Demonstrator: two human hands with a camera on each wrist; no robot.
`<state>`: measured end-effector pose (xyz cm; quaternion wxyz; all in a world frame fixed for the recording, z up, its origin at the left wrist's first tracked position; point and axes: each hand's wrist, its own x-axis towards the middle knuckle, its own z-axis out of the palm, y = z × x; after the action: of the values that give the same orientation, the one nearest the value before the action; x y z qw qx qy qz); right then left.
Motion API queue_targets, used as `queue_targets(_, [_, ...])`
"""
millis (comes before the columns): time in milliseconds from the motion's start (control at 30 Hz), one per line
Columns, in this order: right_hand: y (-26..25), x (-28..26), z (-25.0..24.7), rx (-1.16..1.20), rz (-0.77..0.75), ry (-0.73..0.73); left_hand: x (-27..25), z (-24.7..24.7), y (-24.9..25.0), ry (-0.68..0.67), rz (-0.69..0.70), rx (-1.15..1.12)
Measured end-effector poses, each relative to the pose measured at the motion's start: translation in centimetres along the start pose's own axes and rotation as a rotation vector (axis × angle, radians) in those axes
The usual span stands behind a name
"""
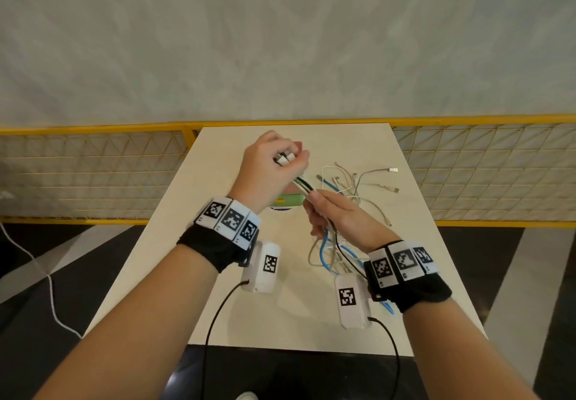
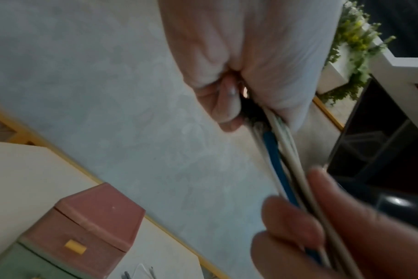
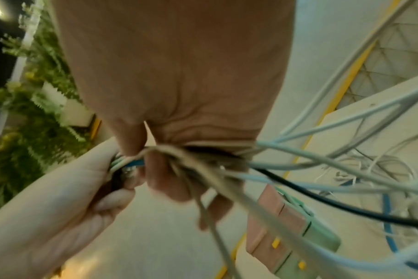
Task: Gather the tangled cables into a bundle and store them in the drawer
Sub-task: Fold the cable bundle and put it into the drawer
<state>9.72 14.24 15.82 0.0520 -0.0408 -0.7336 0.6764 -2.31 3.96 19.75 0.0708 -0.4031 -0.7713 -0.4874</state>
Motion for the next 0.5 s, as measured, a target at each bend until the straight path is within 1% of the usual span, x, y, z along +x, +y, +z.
queue_targets(67, [0.3,0.5,-0.5,-0.161,0.012,0.043,0.5,-1.0,-0.6,-0.108,-0.102,0.104])
queue_targets(100, [0.3,0.8,-1.0,-0.259,-0.004,0.070,0.7,-1.4,-1.0,-0.110,-0.106,0.185])
queue_targets(133, [0.1,1.1,-1.0,-0.360,-0.027,0.107,0.8,-1.8,-1.0,-0.079,-0.043,0.258])
queue_targets(167, [-0.3,0.9,-1.5,-0.479,-0.052,0.114,0.7,-2.1,-0.7,-0.044,0.082,0.291])
queue_targets(200, [-0.3,1.8,-0.9,-0.602,-0.053,0.094,0.6,-2.0,-0.2,-0.080,0.196,0.289])
queue_targets(233, [0.1,2.6,-0.7,-0.701,-0.017,0.075,0.3,-1.8,0.4,-0.201,0.264,0.277])
queue_targets(267, [0.5,3.5,0.0,-0.887,0.057,0.093,-0.2,-1.4,1.0,-0.361,0.271,0.290])
queue_targets(300, [0.6,3.6,0.8,-1.063,0.089,0.176,-0.7,-0.9,1.4,-0.520,0.229,0.326])
queue_targets(333, [0.2,3.8,1.3,-1.219,0.128,0.228,-1.2,-0.5,1.4,-0.638,0.156,0.353])
queue_targets(367, [0.0,4.1,0.8,-1.191,0.087,0.152,-1.6,-0.1,1.2,-0.690,0.086,0.353])
queue_targets(400, [-0.2,4.3,-0.2,-1.028,0.015,0.023,-2.0,0.2,0.7,-0.690,0.031,0.326])
queue_targets(433, [-1.3,3.6,-0.8,-0.890,-0.036,-0.069,-2.2,0.4,0.2,-0.675,0.002,0.284])
queue_targets(467, [-2.1,2.8,-1.1,-0.843,-0.070,-0.100,-2.3,0.4,0.0,-0.669,-0.021,0.254])
queue_targets(500, [-2.4,2.0,-1.9,-0.817,-0.093,-0.094,-2.2,0.3,-0.1,-0.671,-0.036,0.242])
